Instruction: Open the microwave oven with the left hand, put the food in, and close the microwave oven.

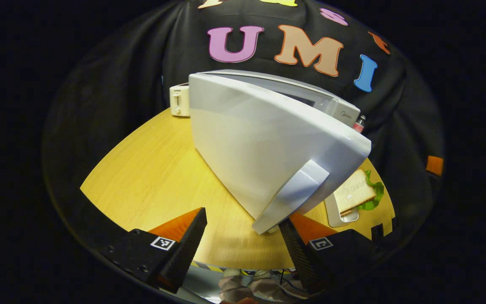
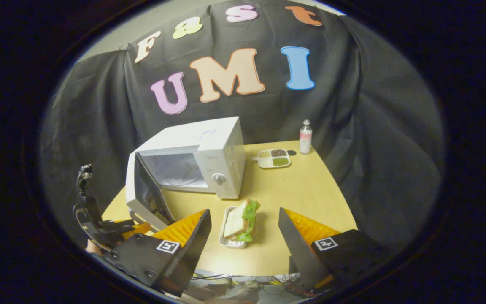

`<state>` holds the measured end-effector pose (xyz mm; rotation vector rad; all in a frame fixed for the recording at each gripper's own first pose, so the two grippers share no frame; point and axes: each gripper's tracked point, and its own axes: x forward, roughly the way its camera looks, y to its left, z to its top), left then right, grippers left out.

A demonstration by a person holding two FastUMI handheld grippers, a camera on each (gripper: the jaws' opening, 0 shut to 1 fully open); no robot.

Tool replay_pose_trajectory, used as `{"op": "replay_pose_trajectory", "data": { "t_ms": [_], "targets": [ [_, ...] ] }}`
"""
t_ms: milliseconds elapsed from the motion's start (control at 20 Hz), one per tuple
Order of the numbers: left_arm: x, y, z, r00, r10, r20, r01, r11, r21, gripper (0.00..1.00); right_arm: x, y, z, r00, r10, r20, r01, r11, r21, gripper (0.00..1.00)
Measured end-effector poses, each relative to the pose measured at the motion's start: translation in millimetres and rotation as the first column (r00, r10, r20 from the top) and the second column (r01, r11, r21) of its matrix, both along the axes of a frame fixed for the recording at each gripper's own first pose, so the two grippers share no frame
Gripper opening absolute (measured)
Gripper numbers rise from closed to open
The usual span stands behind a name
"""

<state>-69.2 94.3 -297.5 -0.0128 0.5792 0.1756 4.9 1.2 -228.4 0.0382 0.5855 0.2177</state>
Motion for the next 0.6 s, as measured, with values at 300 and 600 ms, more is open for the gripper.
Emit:
{"op": "replay_pose_trajectory", "data": {
  "t_ms": [300,600],
  "targets": [
    [-51,63,3,0.982,0.188,0.000,-0.188,0.981,0.050,0.99,29,12,-51,0.988,0.092,-0.126,-0.093,0.996,0.001,0.99],
    [-109,132,7,0.909,0.417,0.011,-0.417,0.906,0.068,0.99,50,22,-108,0.948,0.176,-0.264,-0.190,0.981,-0.030,0.99]
  ]
}}
